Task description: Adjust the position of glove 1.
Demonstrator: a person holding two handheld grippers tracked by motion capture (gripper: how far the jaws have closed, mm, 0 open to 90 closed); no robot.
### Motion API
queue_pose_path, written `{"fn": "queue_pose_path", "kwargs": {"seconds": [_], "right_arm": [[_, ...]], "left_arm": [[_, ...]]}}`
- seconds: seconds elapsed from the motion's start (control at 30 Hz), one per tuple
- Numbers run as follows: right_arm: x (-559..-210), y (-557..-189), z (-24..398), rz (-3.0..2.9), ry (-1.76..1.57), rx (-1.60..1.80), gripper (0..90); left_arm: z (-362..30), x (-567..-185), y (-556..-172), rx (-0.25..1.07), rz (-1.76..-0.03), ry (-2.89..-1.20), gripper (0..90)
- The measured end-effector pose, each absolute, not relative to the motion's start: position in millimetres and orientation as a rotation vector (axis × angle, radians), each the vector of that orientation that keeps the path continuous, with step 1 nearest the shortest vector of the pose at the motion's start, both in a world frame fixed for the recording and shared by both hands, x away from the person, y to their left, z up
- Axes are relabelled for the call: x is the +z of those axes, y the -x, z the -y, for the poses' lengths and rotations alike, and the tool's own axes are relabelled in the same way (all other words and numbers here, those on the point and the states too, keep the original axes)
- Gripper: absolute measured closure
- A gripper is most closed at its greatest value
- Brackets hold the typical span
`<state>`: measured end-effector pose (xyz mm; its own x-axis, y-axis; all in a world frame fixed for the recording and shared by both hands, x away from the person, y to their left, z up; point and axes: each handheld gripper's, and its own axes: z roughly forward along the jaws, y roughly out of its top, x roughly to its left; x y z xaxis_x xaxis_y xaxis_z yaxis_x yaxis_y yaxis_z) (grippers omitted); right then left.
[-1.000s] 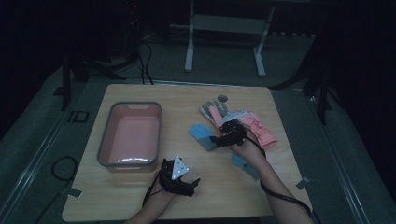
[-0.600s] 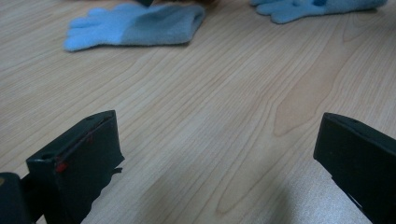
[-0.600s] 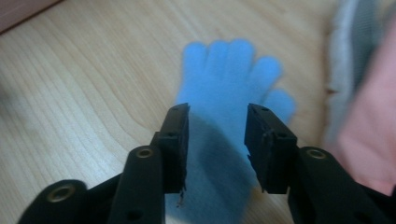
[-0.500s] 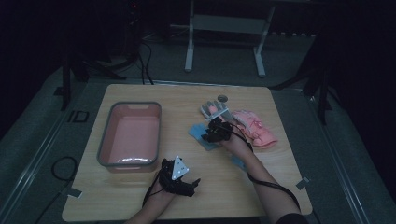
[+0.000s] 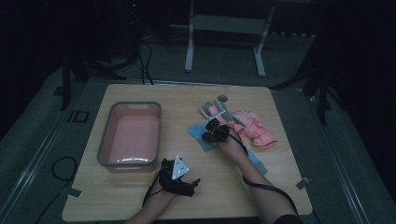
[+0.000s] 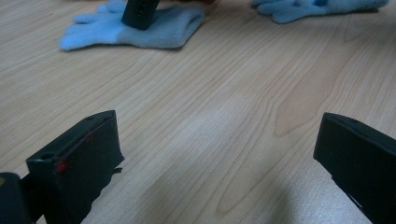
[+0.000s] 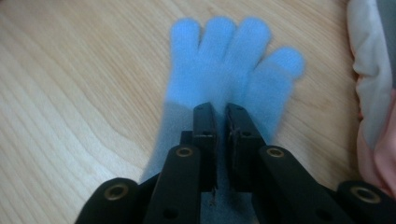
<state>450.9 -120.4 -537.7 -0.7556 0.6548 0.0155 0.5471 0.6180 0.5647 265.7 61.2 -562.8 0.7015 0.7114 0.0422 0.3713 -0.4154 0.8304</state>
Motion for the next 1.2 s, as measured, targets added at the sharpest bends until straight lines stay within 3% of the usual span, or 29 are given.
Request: {"fn": "queue_pose_path", "kwargs": {"seconds": [0.4, 0.53, 0.77, 1.2], "right_arm": [[-492, -395, 142, -2.463, -1.211, 0.963, 86.7], [-479, -355, 157, -2.373, -1.288, 0.98, 86.7], [-493, -324, 160, -2.314, -1.398, 0.993, 86.6], [-527, -312, 158, -2.308, -1.446, 0.905, 85.7]], "left_arm": [[-61, -563, -265, 0.501, -0.83, -2.032, 0.9], [-61, -563, -265, 0.506, -0.829, -2.037, 0.9], [-61, -563, -265, 0.51, -0.828, -2.035, 0.9], [-61, -563, -265, 0.511, -0.818, -2.044, 0.9]]}}
